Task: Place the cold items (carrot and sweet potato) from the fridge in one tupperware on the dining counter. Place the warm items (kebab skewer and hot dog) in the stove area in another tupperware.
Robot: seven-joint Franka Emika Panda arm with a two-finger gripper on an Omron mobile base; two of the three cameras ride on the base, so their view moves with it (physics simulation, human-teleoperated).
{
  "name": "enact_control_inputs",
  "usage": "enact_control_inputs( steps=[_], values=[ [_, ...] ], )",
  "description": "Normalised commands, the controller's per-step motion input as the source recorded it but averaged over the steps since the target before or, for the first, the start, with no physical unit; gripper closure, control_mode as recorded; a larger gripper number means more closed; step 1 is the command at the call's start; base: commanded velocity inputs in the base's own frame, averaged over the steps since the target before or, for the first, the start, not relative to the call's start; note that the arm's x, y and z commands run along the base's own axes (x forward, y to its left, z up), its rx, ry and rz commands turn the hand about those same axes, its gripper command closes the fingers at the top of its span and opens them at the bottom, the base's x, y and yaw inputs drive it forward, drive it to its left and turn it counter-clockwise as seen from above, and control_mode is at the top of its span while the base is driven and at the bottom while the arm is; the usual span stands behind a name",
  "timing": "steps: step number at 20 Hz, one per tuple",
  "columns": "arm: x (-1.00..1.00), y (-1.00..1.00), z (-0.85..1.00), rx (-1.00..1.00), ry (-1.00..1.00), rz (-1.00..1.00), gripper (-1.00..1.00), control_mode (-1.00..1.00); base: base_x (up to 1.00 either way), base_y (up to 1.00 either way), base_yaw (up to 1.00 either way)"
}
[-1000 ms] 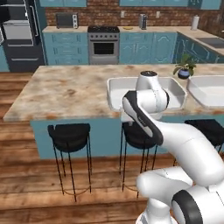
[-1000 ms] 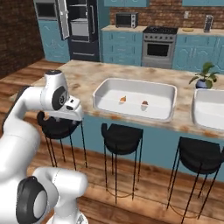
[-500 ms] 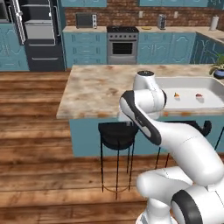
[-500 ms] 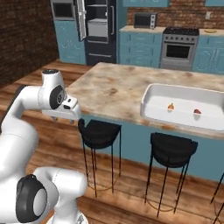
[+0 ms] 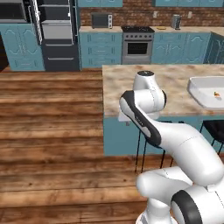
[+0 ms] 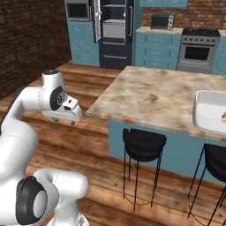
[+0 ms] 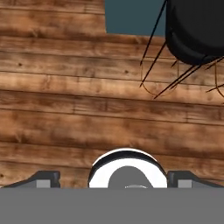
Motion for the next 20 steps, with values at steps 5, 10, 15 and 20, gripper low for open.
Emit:
enact_control_inputs(
  steps=[5,10,15,20],
  values=[
    [0.0,0.0,0.0,0.0,0.0,0.0,-1.0,1.0,0.27,1.0,0.0],
    [0.0,0.0,0.0,0.0,0.0,0.0,-1.0,1.0,0.34,1.0,0.0],
    [0.0,0.0,0.0,0.0,0.0,0.0,-1.0,1.0,0.81,1.0,-0.09],
    [0.0,0.0,0.0,0.0,0.0,0.0,-1.0,1.0,0.98,1.0,-0.3]
  ],
)
